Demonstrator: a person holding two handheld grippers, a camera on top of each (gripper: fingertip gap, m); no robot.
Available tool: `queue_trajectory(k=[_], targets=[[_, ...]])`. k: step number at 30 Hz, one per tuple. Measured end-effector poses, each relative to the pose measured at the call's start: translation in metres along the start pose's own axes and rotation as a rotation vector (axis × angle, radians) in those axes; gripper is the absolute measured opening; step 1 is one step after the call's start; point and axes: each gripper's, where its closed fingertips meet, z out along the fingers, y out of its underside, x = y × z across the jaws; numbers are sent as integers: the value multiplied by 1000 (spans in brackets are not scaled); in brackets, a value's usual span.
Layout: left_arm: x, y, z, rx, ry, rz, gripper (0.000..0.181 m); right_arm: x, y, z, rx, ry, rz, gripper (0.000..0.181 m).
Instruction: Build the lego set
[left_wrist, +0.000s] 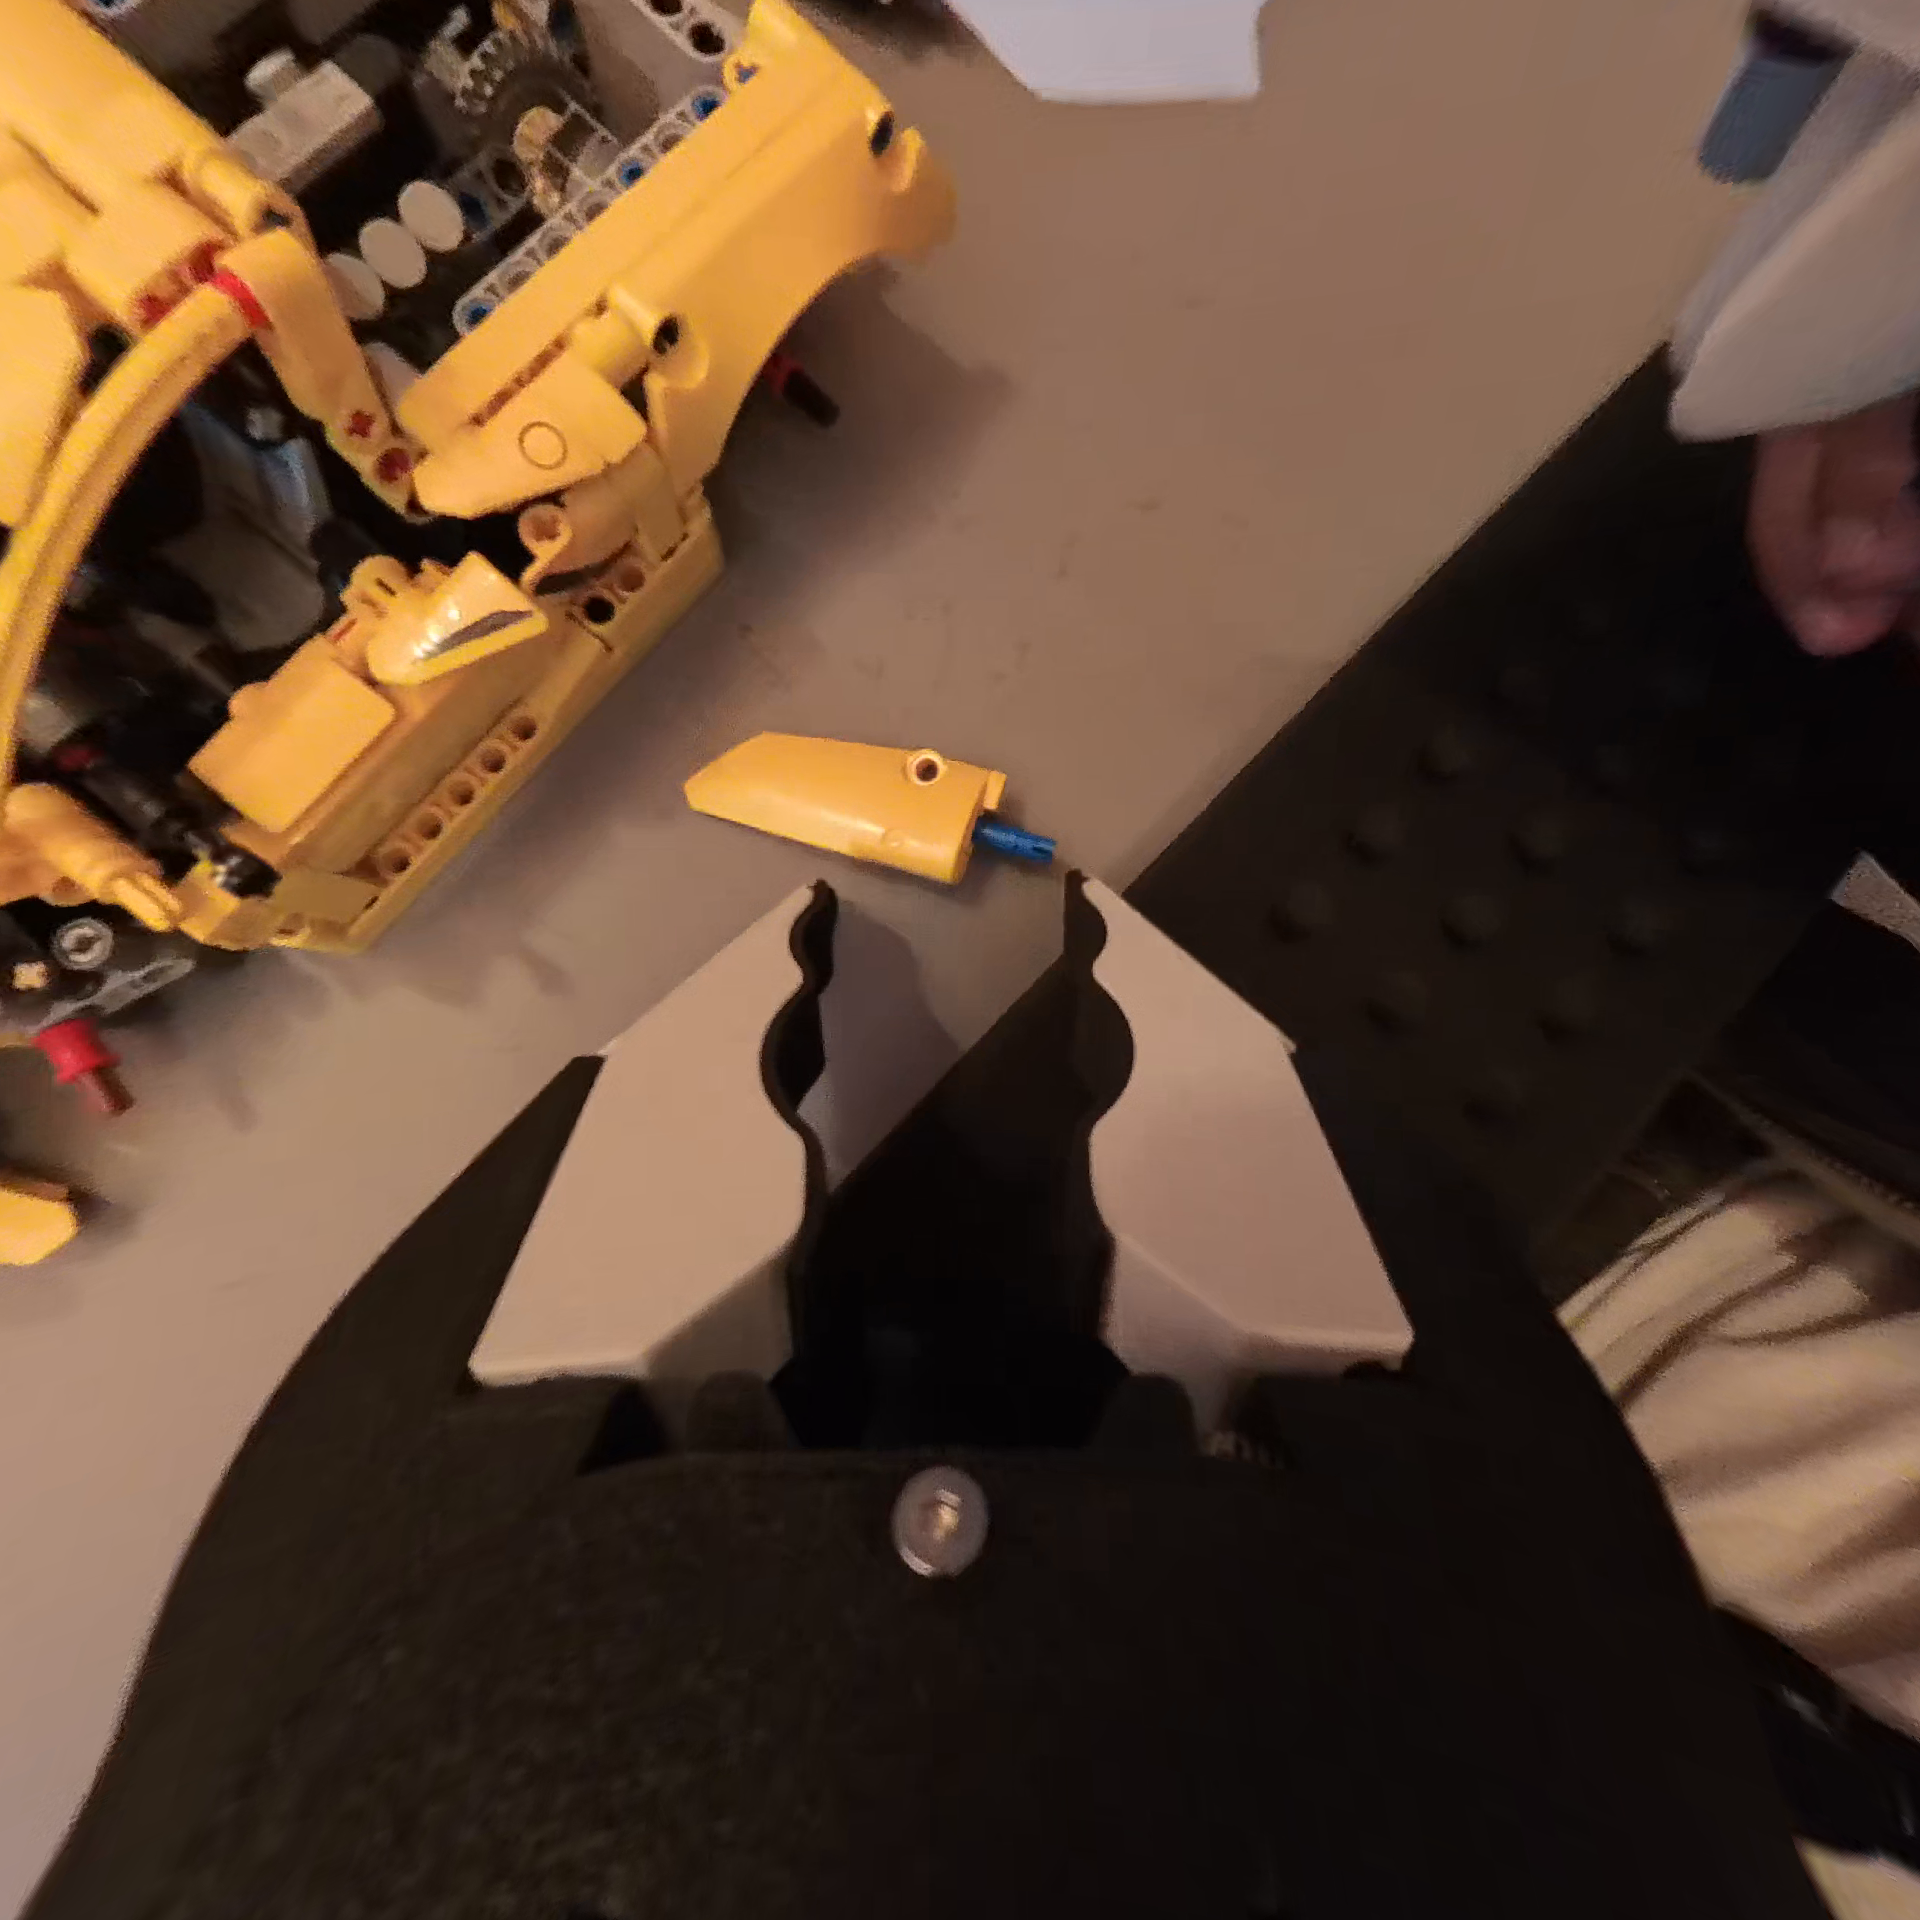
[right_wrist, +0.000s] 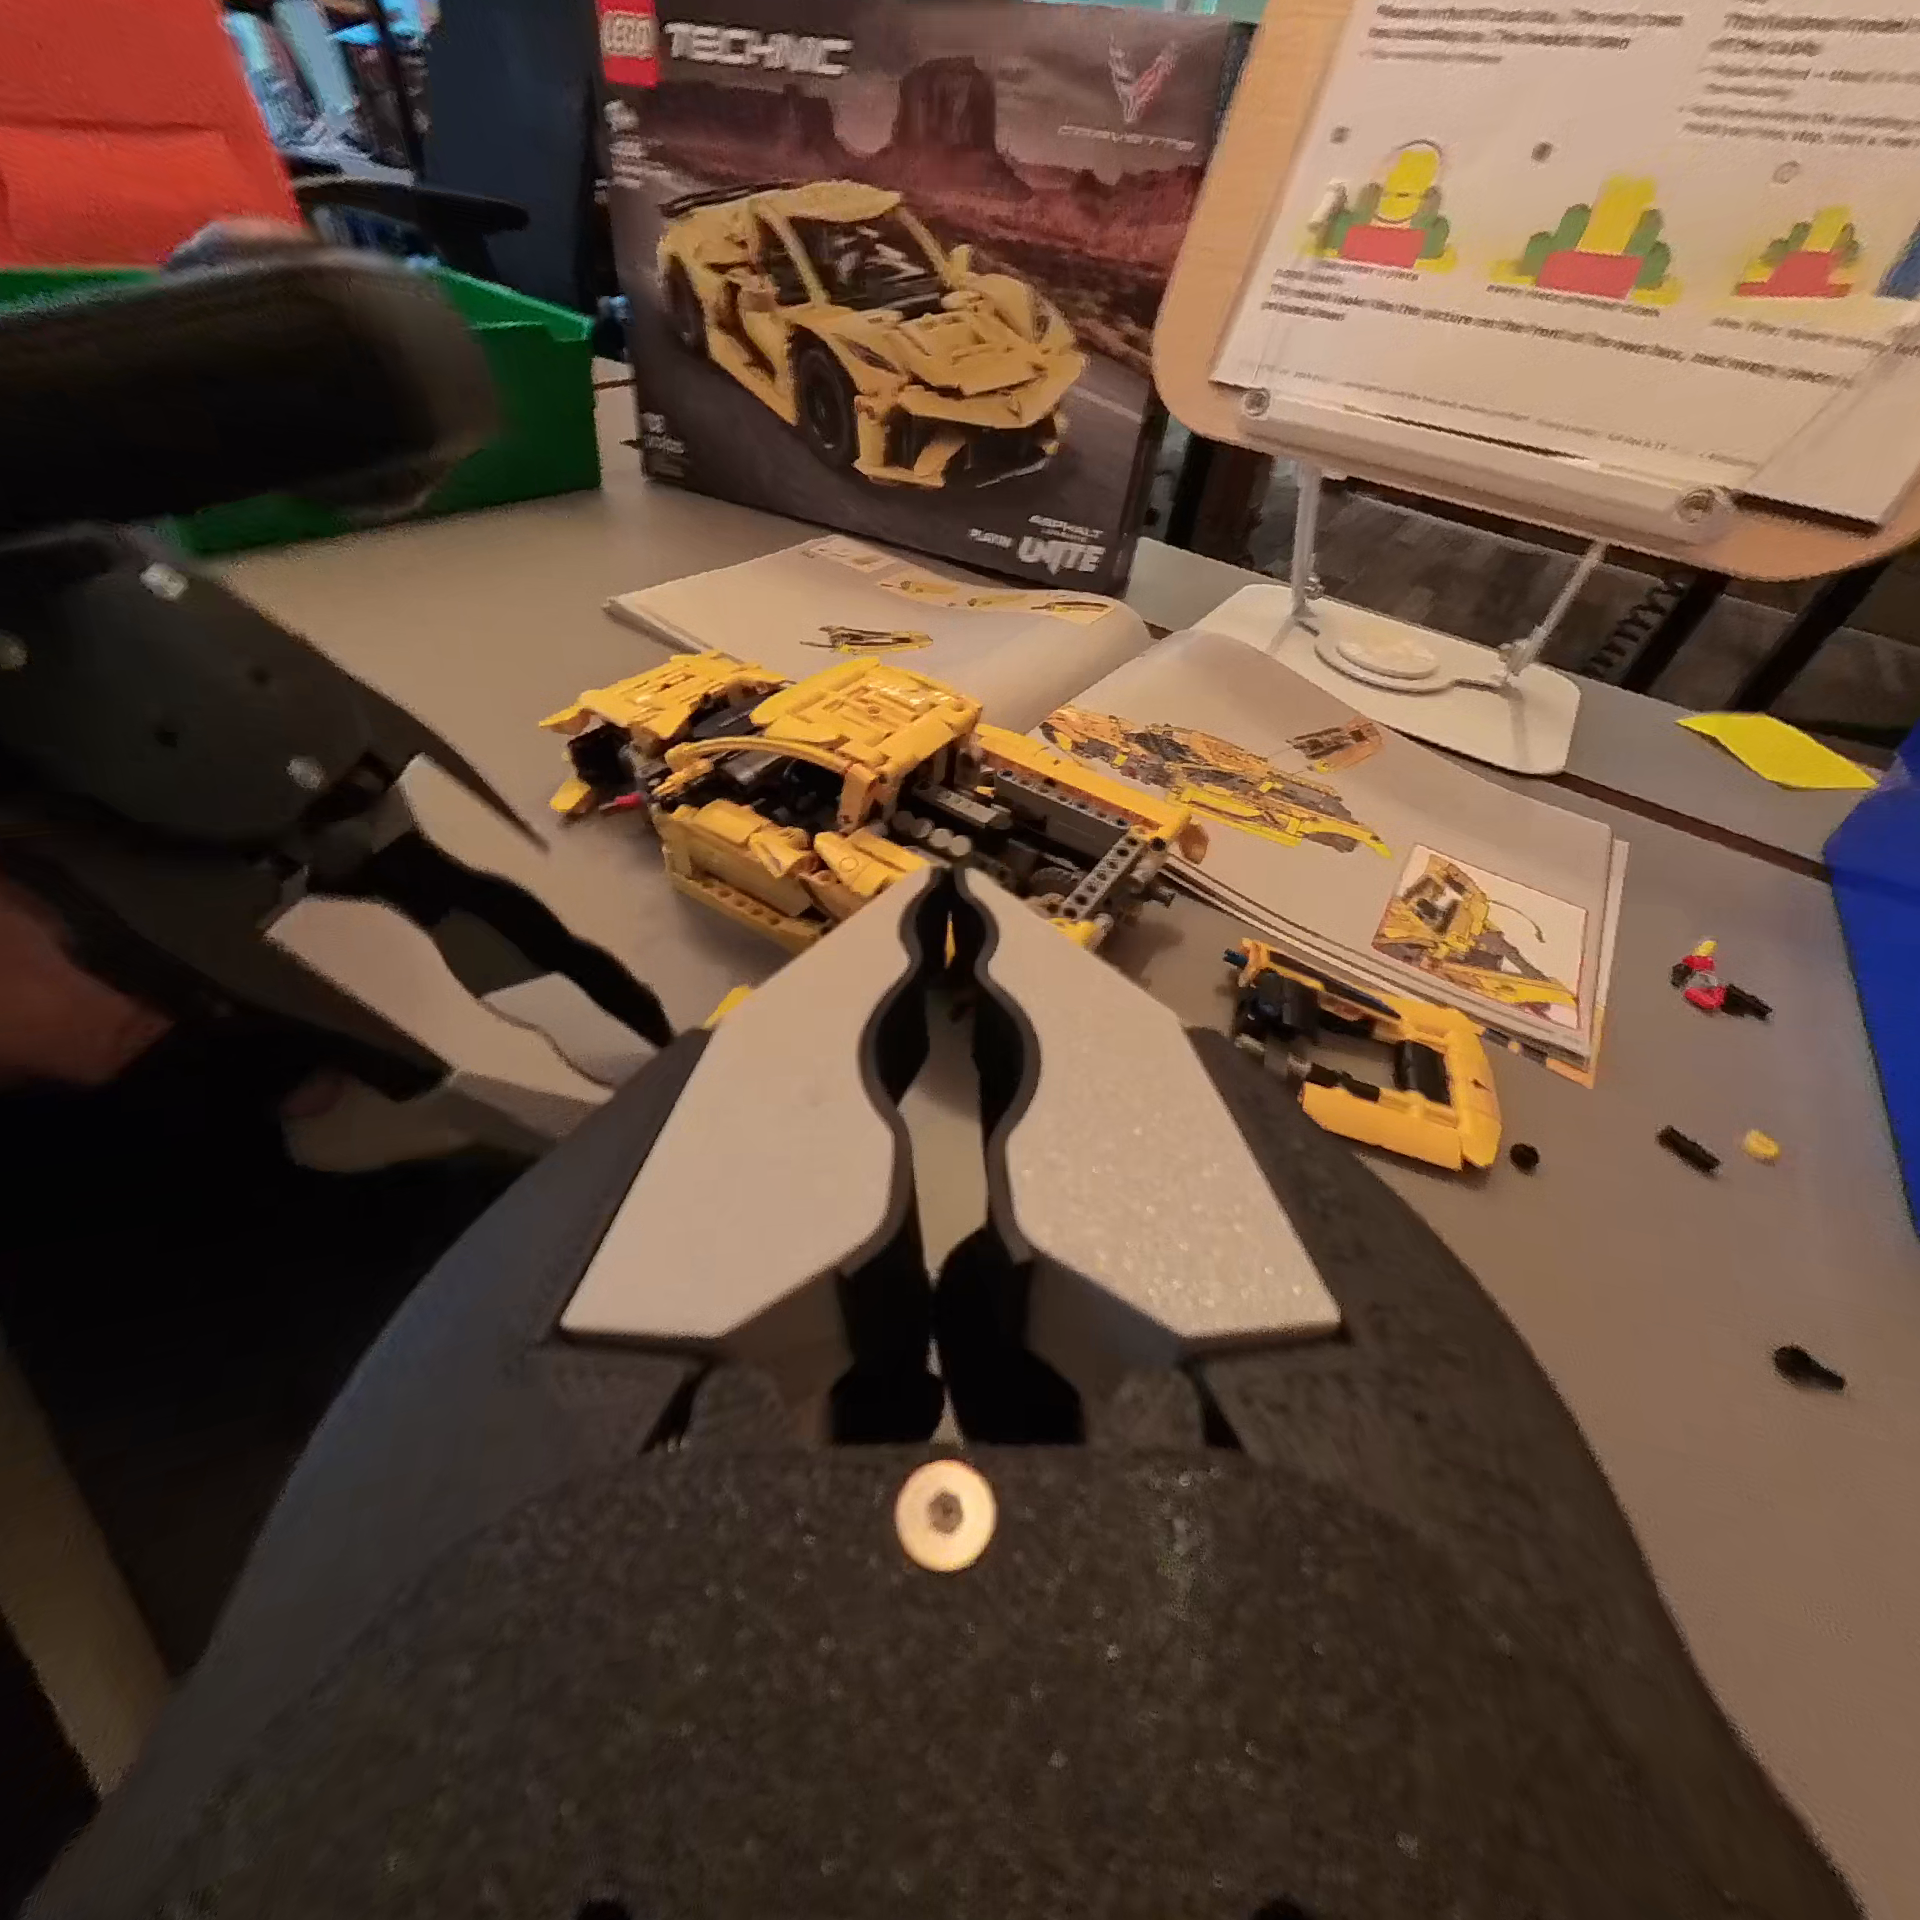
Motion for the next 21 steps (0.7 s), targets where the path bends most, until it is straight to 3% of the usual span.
queue_trajectory(k=[4,7,10,13,16,21], targets=[[-6,-8,-17,107,78,166,43,-27,-11,-6,112,-152,-196,0],[-29,-5,-31,156,127,271,43,-40,-5,-3,137,-234,-391,0],[-50,0,-35,120,181,251,43,-58,14,4,93,-284,-729,0],[-49,-1,-34,151,267,274,43,-63,35,18,-4,-272,-949,0],[-41,2,-29,148,341,296,43,-71,41,26,6,-308,-983,0],[-45,-11,-29,224,330,273,40,-74,46,32,15,-288,-1070,0]])
